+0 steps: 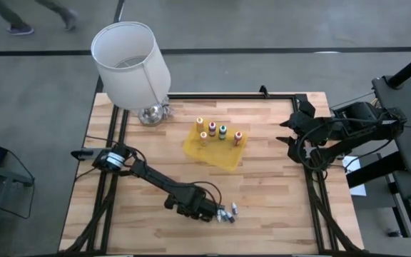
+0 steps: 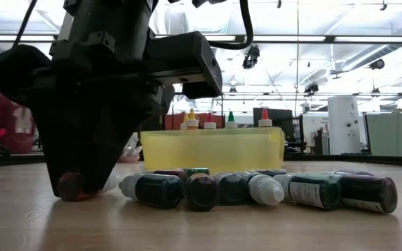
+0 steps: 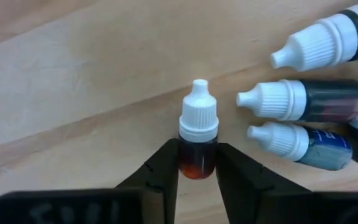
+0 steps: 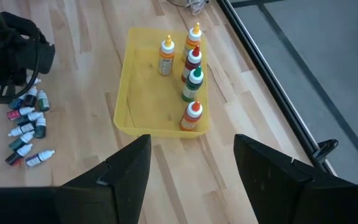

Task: Pick & Place food coloring
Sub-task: Put the small orange food coloring bottle into the yellow bin

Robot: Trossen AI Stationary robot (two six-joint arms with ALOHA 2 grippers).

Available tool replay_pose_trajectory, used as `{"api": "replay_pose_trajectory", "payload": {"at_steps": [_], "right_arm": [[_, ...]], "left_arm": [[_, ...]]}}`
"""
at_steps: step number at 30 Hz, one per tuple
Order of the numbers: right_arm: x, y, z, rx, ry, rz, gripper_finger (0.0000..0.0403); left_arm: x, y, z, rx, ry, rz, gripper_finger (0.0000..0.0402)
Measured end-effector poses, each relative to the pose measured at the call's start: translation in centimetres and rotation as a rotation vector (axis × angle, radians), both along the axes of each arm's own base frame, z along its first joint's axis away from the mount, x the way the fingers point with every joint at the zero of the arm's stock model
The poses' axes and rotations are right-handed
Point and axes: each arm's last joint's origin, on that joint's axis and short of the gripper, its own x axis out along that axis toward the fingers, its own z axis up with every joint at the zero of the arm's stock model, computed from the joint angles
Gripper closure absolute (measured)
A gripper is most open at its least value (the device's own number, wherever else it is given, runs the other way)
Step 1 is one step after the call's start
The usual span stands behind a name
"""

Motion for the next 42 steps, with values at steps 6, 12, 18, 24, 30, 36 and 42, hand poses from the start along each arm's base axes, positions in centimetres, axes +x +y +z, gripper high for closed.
{"api": "replay_pose_trajectory", "payload": {"at_steps": [6, 12, 18, 24, 30, 36, 42], "right_arm": [[0.0, 0.0, 0.0, 0.0, 0.0, 0.0, 0.0179], [0.0, 0.0, 0.0, 0.0, 0.0, 0.0, 0.0179], [0.0, 0.0, 0.0, 0.0, 0.0, 0.0, 0.0179], [0.0, 0.0, 0.0, 0.005, 0.0, 0.012, 0.0179], [0.2, 0.5, 0.3, 0.076, 0.003, 0.17, 0.0179], [0.8, 1.3, 0.9, 0.197, -0.057, 0.363, 0.0179], [1.1, 1.6, 1.4, 0.252, -0.115, 0.428, 0.0179]], "left_arm": [[0.1, 0.3, 0.1, 0.0, -0.005, -0.01, 0.0341], [0.3, 0.6, 0.3, -0.007, -0.017, -0.036, 0.0342], [1.1, 0.4, 2.0, -0.038, -0.092, -0.116, 0.0342], [2.8, 0.5, 5.1, -0.053, -0.24, -0.236, 0.0343], [4.6, 1.2, 9.9, -0.026, -0.461, -0.384, 0.0343], [5.9, 2.5, 15.6, 0.036, -0.706, -0.52, 0.0343], [6.0, 4.2, 21.2, 0.115, -0.927, -0.629, 0.0343]]}}
